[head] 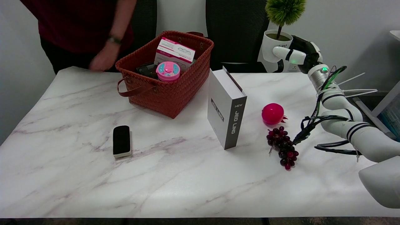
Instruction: Place the potted plant into the brown storage basket.
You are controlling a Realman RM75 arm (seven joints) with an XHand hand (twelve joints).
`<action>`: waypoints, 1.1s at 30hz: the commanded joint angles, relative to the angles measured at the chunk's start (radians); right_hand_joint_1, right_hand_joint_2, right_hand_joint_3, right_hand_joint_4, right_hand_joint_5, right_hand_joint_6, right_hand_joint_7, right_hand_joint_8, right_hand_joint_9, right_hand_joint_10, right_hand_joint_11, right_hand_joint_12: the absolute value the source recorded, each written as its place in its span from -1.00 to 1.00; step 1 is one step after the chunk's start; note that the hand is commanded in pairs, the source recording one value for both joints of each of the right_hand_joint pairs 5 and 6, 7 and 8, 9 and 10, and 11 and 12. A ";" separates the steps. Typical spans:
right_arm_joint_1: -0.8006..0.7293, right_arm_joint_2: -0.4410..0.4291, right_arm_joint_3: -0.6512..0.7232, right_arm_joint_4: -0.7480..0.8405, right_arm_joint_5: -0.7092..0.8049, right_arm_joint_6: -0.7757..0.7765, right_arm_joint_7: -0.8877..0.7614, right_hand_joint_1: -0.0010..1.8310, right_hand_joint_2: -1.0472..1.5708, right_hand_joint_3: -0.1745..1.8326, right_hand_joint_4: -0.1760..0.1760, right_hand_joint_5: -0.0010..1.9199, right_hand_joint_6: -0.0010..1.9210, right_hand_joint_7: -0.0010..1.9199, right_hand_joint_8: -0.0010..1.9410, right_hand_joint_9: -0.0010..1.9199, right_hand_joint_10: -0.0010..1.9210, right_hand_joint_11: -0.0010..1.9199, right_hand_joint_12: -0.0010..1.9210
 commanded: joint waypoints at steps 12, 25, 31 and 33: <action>0.049 0.021 -0.070 0.315 0.002 -0.049 0.000 0.42 0.57 -0.29 0.00 -0.15 -0.15 0.12 0.11 0.11 0.11 -0.13 -0.13; 0.059 0.036 -0.085 0.516 0.011 -0.190 -0.007 0.40 0.65 -0.30 0.00 -0.12 -0.12 0.16 0.14 0.14 0.14 -0.09 -0.09; 0.054 0.034 -0.079 0.683 0.015 -0.331 -0.008 0.35 0.76 -0.30 0.00 -0.08 -0.08 0.20 0.18 0.19 0.19 -0.03 -0.03; 0.049 0.033 -0.081 0.739 0.017 -0.363 -0.008 0.34 0.79 -0.30 0.00 -0.06 -0.06 0.20 0.19 0.20 0.20 -0.01 -0.01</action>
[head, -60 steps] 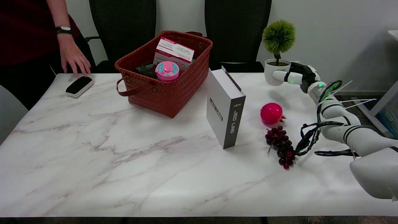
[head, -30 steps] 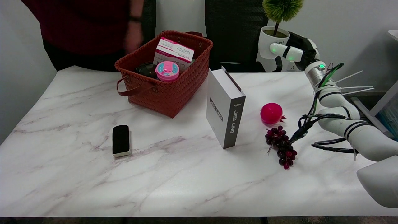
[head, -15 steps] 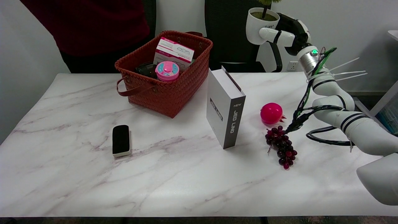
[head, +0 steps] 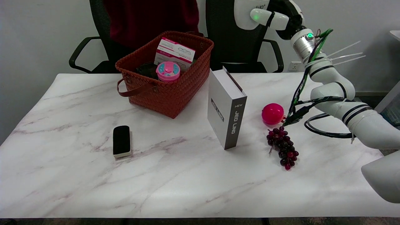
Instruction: Place the potted plant into the brown storage basket.
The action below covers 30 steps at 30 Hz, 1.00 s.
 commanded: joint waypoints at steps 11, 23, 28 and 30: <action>-0.079 0.001 0.063 0.691 -0.005 -0.486 -0.008 0.29 0.88 -0.24 0.00 0.00 0.00 0.25 0.24 0.25 0.25 0.07 0.07; -0.052 -0.107 0.010 0.784 -0.095 -0.599 0.001 0.27 0.89 -0.22 0.00 0.02 0.02 0.26 0.24 0.26 0.26 0.08 0.08; 0.055 -0.171 -0.104 0.695 -0.084 -0.597 0.002 0.27 0.90 -0.22 0.00 0.01 0.01 0.26 0.25 0.26 0.26 0.08 0.08; 0.106 -0.186 -0.139 0.645 -0.061 -0.600 0.002 0.27 0.91 -0.23 0.00 0.01 0.01 0.26 0.25 0.26 0.26 0.08 0.08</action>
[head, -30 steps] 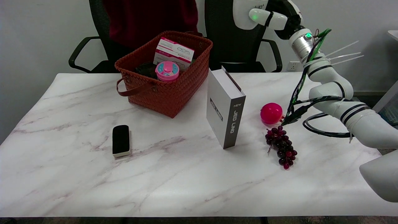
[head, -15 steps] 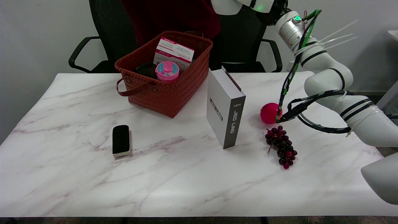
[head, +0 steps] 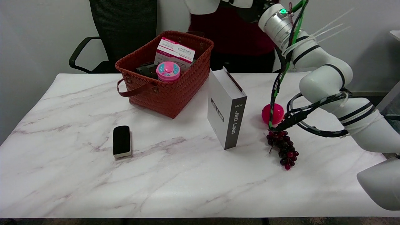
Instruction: Place the potted plant into the brown storage basket.
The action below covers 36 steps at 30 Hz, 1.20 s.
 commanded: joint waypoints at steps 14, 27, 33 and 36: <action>0.459 -0.304 -0.246 -0.460 0.042 -0.131 -0.004 0.27 0.91 -0.24 0.00 -0.01 -0.01 0.26 0.24 0.26 0.26 0.08 0.08; 0.777 -0.556 -0.283 -1.029 -0.105 -0.064 -0.006 0.27 0.92 -0.23 0.00 -0.01 -0.01 0.26 0.25 0.26 0.26 0.09 0.09; 0.878 -0.602 -0.282 -1.178 -0.184 -0.075 -0.006 0.27 0.92 -0.23 0.00 -0.01 -0.01 0.26 0.25 0.27 0.26 0.10 0.09; 0.888 -0.608 -0.282 -1.200 -0.216 -0.096 -0.002 0.27 0.92 -0.23 0.00 -0.01 -0.01 0.26 0.25 0.27 0.27 0.10 0.10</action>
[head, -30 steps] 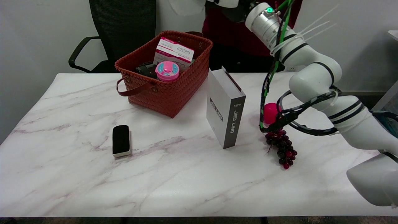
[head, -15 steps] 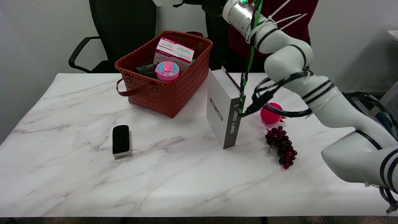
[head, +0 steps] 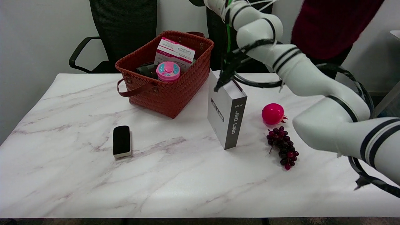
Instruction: Place the potted plant into the brown storage basket.
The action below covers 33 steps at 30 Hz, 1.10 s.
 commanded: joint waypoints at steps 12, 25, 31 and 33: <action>0.283 -0.223 -0.078 -0.586 -0.249 -0.025 0.007 0.26 0.93 -0.20 0.00 0.01 0.01 0.28 0.26 0.27 0.27 0.11 0.11; 0.266 -0.180 -0.020 -0.590 -0.427 -0.062 0.024 0.25 0.93 -0.19 0.00 0.01 0.01 0.28 0.27 0.27 0.27 0.10 0.10; 0.239 -0.143 -0.020 -0.617 -0.533 -0.064 0.118 0.25 0.93 -0.19 0.00 0.01 0.01 0.28 0.27 0.27 0.27 0.10 0.09; 0.237 -0.136 -0.020 -0.635 -0.560 -0.064 0.129 0.25 0.93 -0.19 0.00 0.01 0.01 0.28 0.27 0.27 0.27 0.09 0.09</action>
